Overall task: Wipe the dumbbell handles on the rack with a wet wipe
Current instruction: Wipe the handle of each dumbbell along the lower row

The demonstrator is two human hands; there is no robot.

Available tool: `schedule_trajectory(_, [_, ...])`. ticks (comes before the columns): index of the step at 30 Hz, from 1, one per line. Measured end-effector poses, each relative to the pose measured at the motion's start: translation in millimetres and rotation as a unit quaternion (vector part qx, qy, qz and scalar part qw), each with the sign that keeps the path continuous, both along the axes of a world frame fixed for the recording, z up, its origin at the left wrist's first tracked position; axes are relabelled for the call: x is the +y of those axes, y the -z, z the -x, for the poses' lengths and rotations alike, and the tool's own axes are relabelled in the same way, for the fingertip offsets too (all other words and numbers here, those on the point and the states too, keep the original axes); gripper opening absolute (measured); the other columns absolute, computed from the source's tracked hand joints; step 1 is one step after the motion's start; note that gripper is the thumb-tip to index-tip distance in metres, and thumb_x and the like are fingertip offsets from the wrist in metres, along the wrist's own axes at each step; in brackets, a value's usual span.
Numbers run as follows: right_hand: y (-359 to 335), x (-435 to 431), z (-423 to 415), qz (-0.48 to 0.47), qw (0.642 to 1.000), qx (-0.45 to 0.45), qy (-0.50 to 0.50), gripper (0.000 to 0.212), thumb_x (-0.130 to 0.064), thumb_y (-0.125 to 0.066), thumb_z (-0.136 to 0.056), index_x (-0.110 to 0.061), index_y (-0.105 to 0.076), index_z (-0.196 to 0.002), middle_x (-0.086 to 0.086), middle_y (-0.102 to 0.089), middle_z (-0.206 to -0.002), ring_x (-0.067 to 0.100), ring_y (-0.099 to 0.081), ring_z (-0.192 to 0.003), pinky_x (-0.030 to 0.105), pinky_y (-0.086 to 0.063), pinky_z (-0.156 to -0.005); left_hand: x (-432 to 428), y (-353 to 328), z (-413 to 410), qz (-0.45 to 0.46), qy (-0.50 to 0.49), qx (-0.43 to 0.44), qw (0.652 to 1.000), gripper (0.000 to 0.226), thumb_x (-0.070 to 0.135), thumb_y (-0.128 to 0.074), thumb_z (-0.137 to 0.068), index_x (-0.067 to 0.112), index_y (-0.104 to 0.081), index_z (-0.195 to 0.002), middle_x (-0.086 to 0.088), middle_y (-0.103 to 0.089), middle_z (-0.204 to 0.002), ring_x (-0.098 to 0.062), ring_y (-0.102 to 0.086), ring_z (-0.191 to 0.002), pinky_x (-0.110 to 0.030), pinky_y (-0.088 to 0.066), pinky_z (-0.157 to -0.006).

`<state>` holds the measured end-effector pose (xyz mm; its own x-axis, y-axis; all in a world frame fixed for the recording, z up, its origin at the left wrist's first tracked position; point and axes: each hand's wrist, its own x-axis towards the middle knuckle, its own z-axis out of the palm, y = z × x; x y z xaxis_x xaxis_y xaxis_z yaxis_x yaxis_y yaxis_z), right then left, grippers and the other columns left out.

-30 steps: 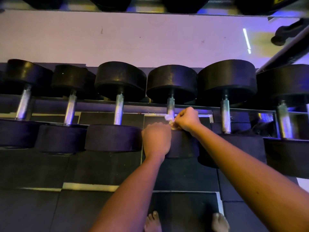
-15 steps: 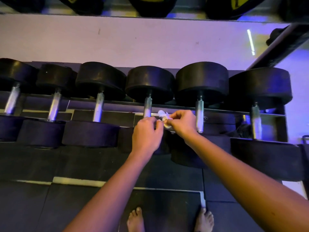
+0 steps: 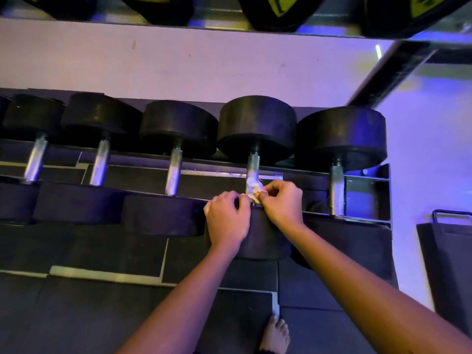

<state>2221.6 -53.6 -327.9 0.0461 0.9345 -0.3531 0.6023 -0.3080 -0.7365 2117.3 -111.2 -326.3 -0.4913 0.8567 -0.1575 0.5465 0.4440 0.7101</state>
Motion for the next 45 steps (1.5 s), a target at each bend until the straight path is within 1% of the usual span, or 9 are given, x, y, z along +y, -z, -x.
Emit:
schedule_trajectory(10, [20.1,24.4,1.4,0.062,0.988,0.071,0.119,0.011,-0.014,-0.078,-0.072,-0.014,-0.07,-0.064,0.003,-0.071,-0.072,0.022,-0.07,-0.075,0.036,-0.058,-0.074,1.3,1.3,-0.6,0.006,0.01,0.046,0.999,0.035,0.036,-0.044,-0.085,0.014,-0.067,-0.07,0.001,-0.064,-0.07,-0.016,-0.052,-0.071,-0.04,-0.046,-0.082])
schedule_trajectory(14, [17.6,49.1,5.6,0.008,0.991,0.05,0.124,0.007,-0.02,-0.074,-0.08,-0.014,-0.074,-0.079,0.005,-0.072,-0.081,0.015,-0.062,-0.073,0.022,-0.043,-0.066,2.0,1.8,-1.6,0.011,-0.029,0.025,0.999,0.034,0.037,-0.045,-0.083,0.014,-0.07,-0.079,0.001,-0.067,-0.082,-0.018,-0.056,-0.081,-0.04,-0.047,-0.084])
schedule_trajectory(18, [13.4,70.9,19.2,0.008,0.996,0.039,0.084,0.015,-0.02,-0.077,-0.078,-0.008,-0.074,-0.087,0.004,-0.067,-0.082,0.015,-0.06,-0.075,0.021,-0.041,-0.064,2.4,3.2,-1.9,0.02,-0.103,-0.001,0.995,0.018,0.03,-0.053,-0.09,0.019,-0.067,-0.092,0.008,-0.061,-0.095,-0.014,-0.054,-0.093,-0.038,-0.045,-0.091])
schedule_trajectory(24, [21.2,52.7,12.2,0.041,0.998,-0.024,-0.028,0.011,-0.011,-0.077,-0.074,-0.006,-0.07,-0.067,0.01,-0.068,-0.072,0.015,-0.062,-0.068,0.028,-0.051,-0.065,1.7,3.9,-1.1,0.051,-0.09,-0.006,0.995,0.024,0.034,-0.051,-0.09,0.019,-0.069,-0.091,0.005,-0.061,-0.092,-0.011,-0.051,-0.093,-0.033,-0.044,-0.087])
schedule_trajectory(28, [21.1,34.9,4.1,0.112,0.986,-0.042,-0.114,0.015,-0.015,-0.082,-0.069,-0.002,-0.074,-0.071,0.011,-0.07,-0.074,0.018,-0.066,-0.071,0.035,-0.057,-0.069,1.5,3.4,-0.7,0.06,-0.083,-0.005,0.995,0.028,0.035,-0.051,-0.09,0.016,-0.071,-0.093,0.001,-0.065,-0.096,-0.016,-0.053,-0.098,-0.04,-0.045,-0.092])
schedule_trajectory(31, [20.4,47.3,4.0,0.099,0.994,-0.017,-0.041,0.005,-0.006,-0.078,-0.066,-0.006,-0.074,-0.068,0.01,-0.071,-0.073,0.013,-0.062,-0.067,0.029,-0.055,-0.065,2.5,1.3,-0.6,0.061,-0.072,0.0,0.996,0.028,0.034,-0.051,-0.09,0.014,-0.071,-0.088,0.001,-0.065,-0.092,-0.018,-0.053,-0.097,-0.042,-0.044,-0.092])
schedule_trajectory(35, [20.2,71.7,10.7,0.05,0.989,0.07,0.118,0.013,-0.016,-0.081,-0.068,-0.019,-0.069,-0.064,0.003,-0.071,-0.075,0.017,-0.069,-0.075,0.03,-0.057,-0.073,4.2,-1.5,0.0,0.073,-0.053,0.008,0.996,0.027,0.034,-0.052,-0.09,0.015,-0.071,-0.087,0.008,-0.054,-0.083,-0.018,-0.052,-0.097,-0.039,-0.043,-0.092])
schedule_trajectory(40, [28.0,77.1,14.1,0.09,0.982,0.104,0.129,0.02,-0.009,-0.083,-0.065,-0.016,-0.065,-0.06,0.003,-0.07,-0.072,0.02,-0.07,-0.075,0.039,-0.06,-0.074,5.6,-0.3,2.1,0.086,-0.036,0.021,0.995,0.035,0.041,-0.045,-0.087,0.018,-0.071,-0.082,0.002,-0.067,-0.093,-0.021,-0.052,-0.099,-0.038,-0.042,-0.091])
schedule_trajectory(45, [28.1,41.5,-0.7,0.152,0.987,0.05,0.0,0.026,0.001,-0.08,-0.068,-0.017,-0.066,-0.055,-0.002,-0.063,-0.057,0.008,-0.058,-0.055,0.017,-0.05,-0.054,6.2,2.5,3.4,0.102,-0.038,0.022,0.994,0.043,0.047,-0.036,-0.078,0.02,-0.069,-0.079,0.003,-0.067,-0.093,-0.022,-0.051,-0.1,-0.039,-0.04,-0.091])
